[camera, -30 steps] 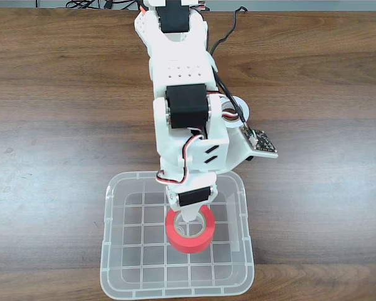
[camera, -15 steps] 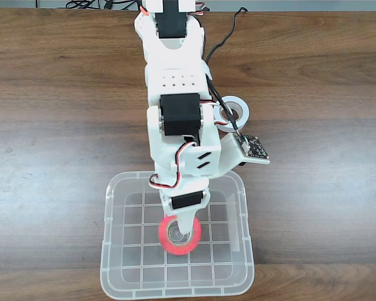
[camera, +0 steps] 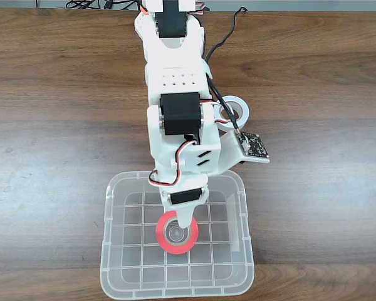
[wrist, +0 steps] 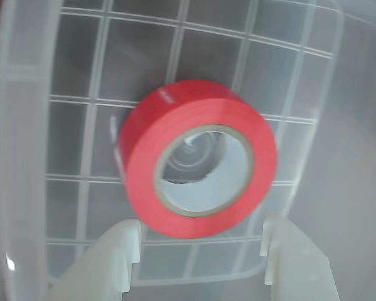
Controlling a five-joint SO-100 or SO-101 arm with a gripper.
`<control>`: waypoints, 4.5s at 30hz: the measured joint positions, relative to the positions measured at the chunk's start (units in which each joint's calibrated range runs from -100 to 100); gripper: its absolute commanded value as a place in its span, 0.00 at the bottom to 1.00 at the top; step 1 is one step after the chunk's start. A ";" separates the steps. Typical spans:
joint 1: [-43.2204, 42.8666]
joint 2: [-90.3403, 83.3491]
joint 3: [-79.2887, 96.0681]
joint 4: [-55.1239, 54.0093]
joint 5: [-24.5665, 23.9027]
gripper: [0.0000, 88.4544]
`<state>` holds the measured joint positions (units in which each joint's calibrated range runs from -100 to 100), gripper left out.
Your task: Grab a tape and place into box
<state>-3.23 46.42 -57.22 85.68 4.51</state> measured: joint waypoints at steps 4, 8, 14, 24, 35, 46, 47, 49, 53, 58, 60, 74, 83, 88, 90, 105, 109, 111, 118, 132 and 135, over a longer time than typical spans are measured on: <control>0.00 -2.76 0.00 2.80 -1.57 0.01; 0.00 -8.46 0.00 7.29 -3.08 0.02; 0.00 -18.17 0.00 12.88 -4.70 0.02; -0.68 -41.61 12.82 13.56 -4.70 0.02; -2.78 -73.34 50.45 12.54 -4.70 0.02; -2.55 -105.15 102.62 -11.02 -4.64 0.02; -2.55 -107.91 107.94 -13.31 -4.64 0.02; -2.55 -113.52 118.05 -17.03 -4.64 0.02; -2.55 -124.32 134.21 -20.08 -4.64 0.01; -2.48 -136.54 146.84 -20.59 -4.64 0.01; -1.50 -140.14 150.99 -20.59 -4.64 0.01; 0.98 -144.50 155.78 -20.59 -4.64 0.01; 1.43 -144.50 155.78 -20.59 -4.64 0.02; 1.43 -144.50 155.78 -20.59 -4.64 0.02; 1.43 -144.50 155.78 -20.59 -4.64 0.02; 1.43 -144.50 155.78 -20.59 -4.64 0.02; 1.43 -144.50 155.78 -20.59 -4.64 0.02; 1.43 -144.50 155.78 -20.59 -4.64 0.02; 1.43 -144.50 155.78 -20.59 -4.64 0.02; 1.43 -144.50 155.78 -20.59 -4.64 0.02; 1.43 -144.50 155.78 -20.59 -4.64 0.02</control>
<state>-1.80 -98.07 98.56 65.08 -0.13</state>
